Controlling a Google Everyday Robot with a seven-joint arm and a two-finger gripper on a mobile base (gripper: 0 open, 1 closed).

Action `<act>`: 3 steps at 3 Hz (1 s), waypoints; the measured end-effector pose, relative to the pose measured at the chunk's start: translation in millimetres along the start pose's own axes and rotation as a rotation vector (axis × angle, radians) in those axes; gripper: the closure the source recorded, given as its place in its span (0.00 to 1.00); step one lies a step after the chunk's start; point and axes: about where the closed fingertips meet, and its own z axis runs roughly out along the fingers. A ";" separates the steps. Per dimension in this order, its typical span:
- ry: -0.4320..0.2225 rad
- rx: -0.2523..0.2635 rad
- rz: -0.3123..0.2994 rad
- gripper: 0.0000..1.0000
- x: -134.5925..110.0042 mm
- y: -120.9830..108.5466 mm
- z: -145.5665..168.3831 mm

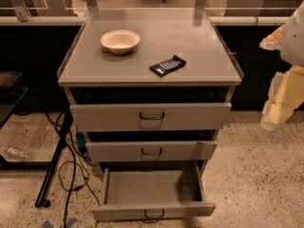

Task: Close bottom drawer

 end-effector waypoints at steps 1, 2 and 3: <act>-0.038 -0.014 0.008 0.00 3.8 12.7 18.9; -0.046 -0.025 0.008 0.00 3.2 16.2 22.9; -0.101 -0.093 0.012 0.00 -0.7 37.9 47.5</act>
Offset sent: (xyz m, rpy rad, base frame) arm -0.0192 0.0060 -0.0616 0.1123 0.0297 0.0268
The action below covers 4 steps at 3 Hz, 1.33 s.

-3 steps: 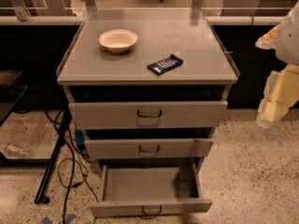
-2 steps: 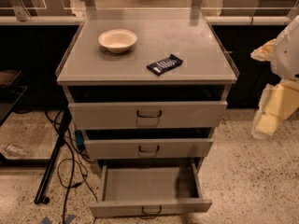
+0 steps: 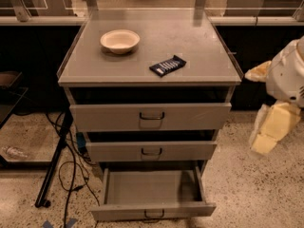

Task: Close bottom drawer

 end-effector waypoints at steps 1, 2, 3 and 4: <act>-0.076 -0.053 0.011 0.19 4.4 26.5 41.6; -0.125 -0.040 0.017 0.42 21.0 39.8 85.7; -0.135 -0.036 0.028 0.65 44.9 34.9 130.7; -0.139 -0.031 0.031 0.89 48.2 32.2 139.3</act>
Offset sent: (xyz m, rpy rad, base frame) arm -0.0247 0.0101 -0.1542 0.1916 -0.0324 0.0086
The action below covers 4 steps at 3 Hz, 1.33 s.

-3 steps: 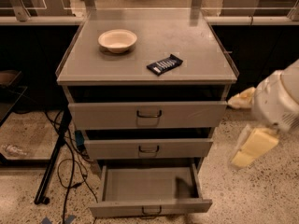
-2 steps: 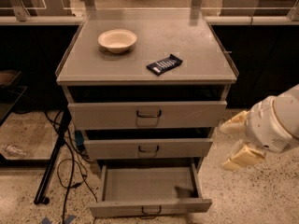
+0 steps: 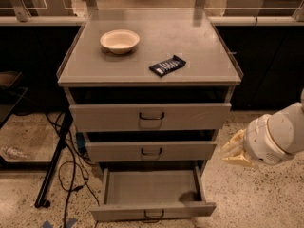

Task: Close bottom drawer

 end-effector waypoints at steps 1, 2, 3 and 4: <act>0.000 0.000 0.000 1.00 0.0 0.0 0.0; 0.039 -0.010 0.007 1.00 3.1 12.2 24.4; 0.043 -0.057 0.045 1.00 20.1 39.4 79.7; -0.010 -0.073 0.086 1.00 46.6 56.2 133.8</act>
Offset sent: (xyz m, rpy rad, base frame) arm -0.0190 0.0290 -0.0747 -0.0954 0.0692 -0.0223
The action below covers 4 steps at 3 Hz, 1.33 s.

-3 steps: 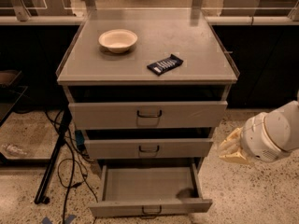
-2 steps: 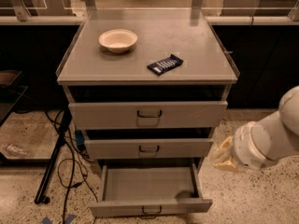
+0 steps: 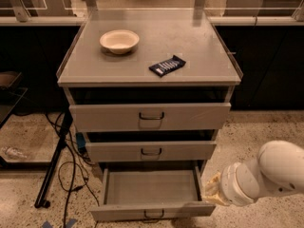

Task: Close bottom drawer

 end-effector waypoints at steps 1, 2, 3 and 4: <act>-0.103 -0.018 0.023 1.00 40.2 -5.7 49.7; -0.102 -0.016 0.023 1.00 39.8 -5.9 48.9; -0.108 -0.042 0.034 1.00 41.6 -5.8 64.7; -0.136 -0.032 0.014 1.00 49.4 -18.7 95.9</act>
Offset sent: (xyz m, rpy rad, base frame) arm 0.0055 -0.0148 -0.0406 0.0766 -0.0211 -0.0299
